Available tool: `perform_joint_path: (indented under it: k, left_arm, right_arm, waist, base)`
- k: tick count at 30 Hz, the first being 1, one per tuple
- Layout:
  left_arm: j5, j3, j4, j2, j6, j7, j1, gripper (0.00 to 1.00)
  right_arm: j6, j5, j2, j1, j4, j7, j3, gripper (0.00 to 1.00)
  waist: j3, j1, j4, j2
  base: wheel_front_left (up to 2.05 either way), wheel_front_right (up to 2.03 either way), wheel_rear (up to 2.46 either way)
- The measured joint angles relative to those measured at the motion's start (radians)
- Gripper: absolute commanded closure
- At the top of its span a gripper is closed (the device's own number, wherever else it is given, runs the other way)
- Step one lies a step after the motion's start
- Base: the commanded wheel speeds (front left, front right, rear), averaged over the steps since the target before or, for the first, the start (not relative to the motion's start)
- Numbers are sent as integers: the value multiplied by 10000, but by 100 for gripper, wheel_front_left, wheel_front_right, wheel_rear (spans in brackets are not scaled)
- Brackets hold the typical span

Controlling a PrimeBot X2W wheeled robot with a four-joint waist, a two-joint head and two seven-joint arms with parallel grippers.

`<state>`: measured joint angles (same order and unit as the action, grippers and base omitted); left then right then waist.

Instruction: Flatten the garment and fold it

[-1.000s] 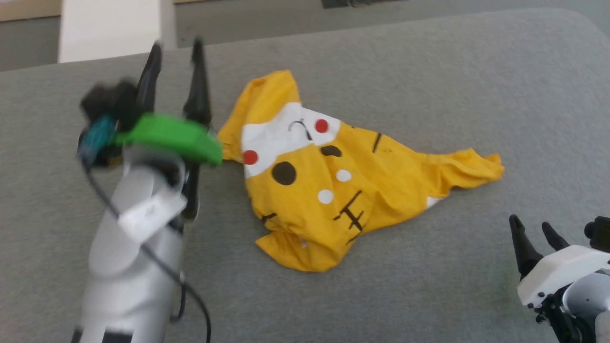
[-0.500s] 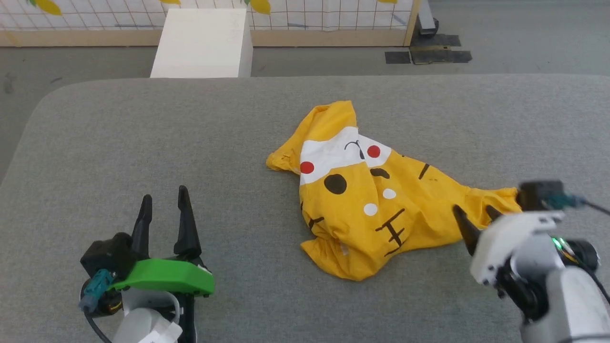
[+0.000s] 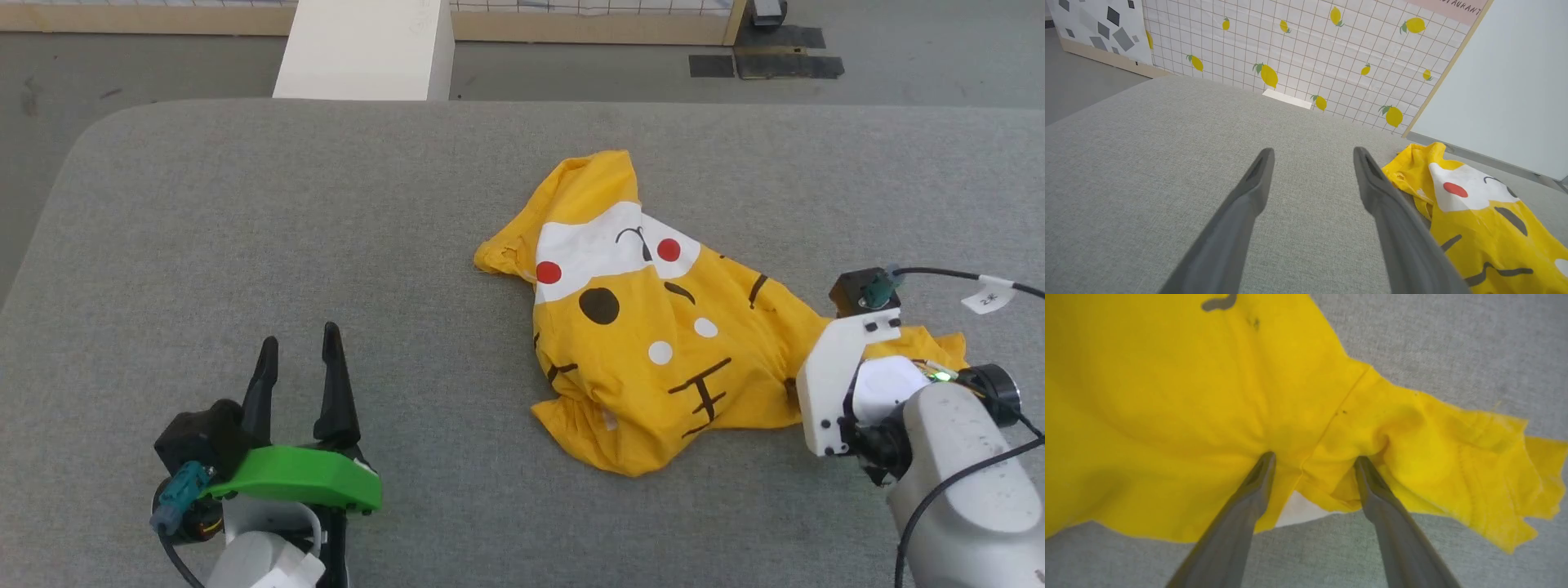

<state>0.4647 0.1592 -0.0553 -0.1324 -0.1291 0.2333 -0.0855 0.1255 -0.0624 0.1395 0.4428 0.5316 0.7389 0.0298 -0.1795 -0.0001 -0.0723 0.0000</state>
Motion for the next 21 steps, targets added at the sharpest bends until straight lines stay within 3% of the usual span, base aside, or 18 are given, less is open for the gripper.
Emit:
perform_joint_path:
  k: [1,2,3,7,11,15,18,19,20,21]
  left_arm:
    - [0,13,4,2,0,-21,0,0]
    - [6,33,2,2,2,-29,0,0]
    - [15,52,0,2,2,-33,0,0]
    - [23,144,-10,15,0,-121,-2,0]
    - [27,240,-40,23,4,-169,-13,0]
    - [29,336,-109,23,40,-247,-20,0]
    - [61,359,-148,4,52,-353,-21,0]
    - [77,364,-159,-6,52,-353,-20,0]
    - [77,384,-163,-15,52,-374,-21,0]
    - [77,428,-169,-21,54,-403,-23,0]
  right_arm:
    - [-2,-198,10,58,38,13,58,57]
    - [-2,-380,56,84,36,-54,128,96]
    - [-10,-506,90,85,27,-199,217,100]
    - [-8,-1298,92,78,-58,-1085,29,100]
    - [17,-1563,245,27,-500,-1827,-1281,100]
    - [17,-1120,510,-669,-633,-1724,-2723,100]
    - [17,-738,341,-1286,-692,-1409,-2972,100]
    - [15,-828,161,-1364,-848,-1501,-3037,71]
    - [15,-892,35,-1369,-1001,-1620,-3047,0]
    - [15,-1055,-125,-1361,-1252,-1843,-3093,0]
  waist:
    - [-26,0,-13,0]
    - [-44,0,-22,0]
    - [-44,0,-23,0]
    - [43,0,18,0]
    - [218,0,71,0]
    - [362,0,153,0]
    - [407,0,296,0]
    - [414,0,359,0]
    - [419,0,411,0]
    - [426,0,476,0]
  base:
    - [0,0,0]
    - [0,0,0]
    - [0,0,0]
    - [0,0,0]
    - [0,0,0]
    - [0,0,0]
    - [0,0,0]
    - [0,0,0]
    - [0,0,0]
    - [0,0,0]
